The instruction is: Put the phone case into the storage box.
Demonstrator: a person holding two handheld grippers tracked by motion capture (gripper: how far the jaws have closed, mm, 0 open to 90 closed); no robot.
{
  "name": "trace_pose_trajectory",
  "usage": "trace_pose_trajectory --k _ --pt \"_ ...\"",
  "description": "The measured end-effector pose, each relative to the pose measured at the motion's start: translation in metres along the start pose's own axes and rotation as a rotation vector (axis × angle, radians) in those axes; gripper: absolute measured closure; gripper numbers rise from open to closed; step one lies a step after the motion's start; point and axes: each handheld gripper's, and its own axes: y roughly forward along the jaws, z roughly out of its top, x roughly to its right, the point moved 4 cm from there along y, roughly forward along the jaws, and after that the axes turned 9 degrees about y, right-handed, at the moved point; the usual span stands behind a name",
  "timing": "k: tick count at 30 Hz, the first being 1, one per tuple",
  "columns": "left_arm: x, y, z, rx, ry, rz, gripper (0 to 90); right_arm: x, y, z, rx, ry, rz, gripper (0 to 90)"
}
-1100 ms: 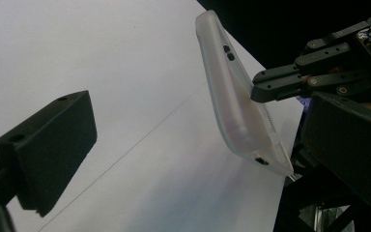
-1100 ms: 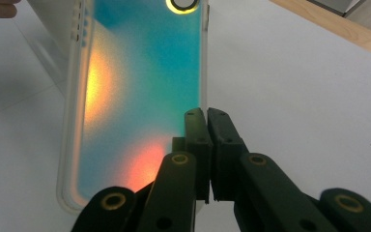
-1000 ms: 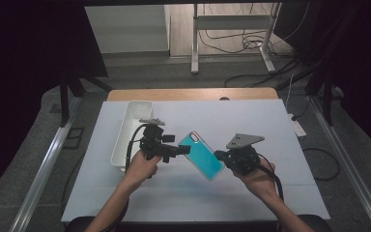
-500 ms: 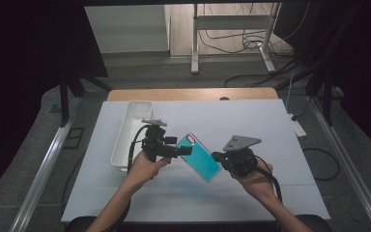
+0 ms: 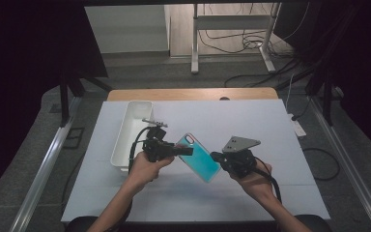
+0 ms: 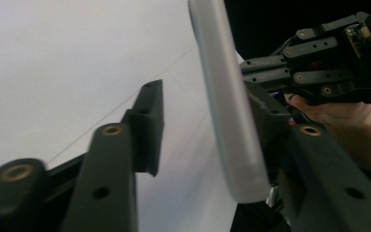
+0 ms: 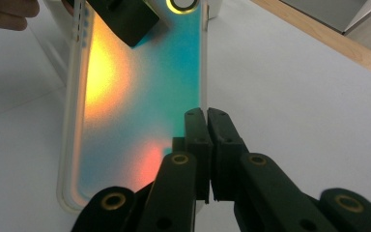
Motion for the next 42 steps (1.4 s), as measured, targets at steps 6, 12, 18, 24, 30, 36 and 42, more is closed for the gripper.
trace_pose_trajectory --k 6,12,18,24,30,36,42 --pt "0.001 0.002 -0.001 0.001 -0.018 -0.03 73.8 -0.001 0.002 0.0 -0.002 -0.011 -0.006 88.3" --pt "0.001 0.001 -0.002 0.027 -0.059 -0.088 85.3 -0.002 0.004 -0.002 -0.015 -0.03 -0.01 87.5" --pt "0.002 0.0 -0.001 0.029 -0.038 -0.075 85.9 -0.002 0.005 -0.003 -0.016 -0.018 0.003 86.0" --pt "0.006 -0.005 0.002 0.028 0.01 -0.061 85.9 0.002 0.001 -0.001 -0.003 0.039 0.054 74.2" --pt "0.006 -0.008 0.002 -0.003 0.054 -0.026 85.7 0.004 0.0 -0.002 -0.018 0.079 0.11 50.8" --pt "0.007 -0.009 0.001 -0.028 0.093 -0.011 85.6 0.002 0.006 -0.003 -0.045 0.084 0.16 27.1" --pt "0.008 -0.01 0.0 -0.042 0.121 -0.003 85.6 0.002 0.01 -0.006 -0.057 0.111 0.168 10.6"
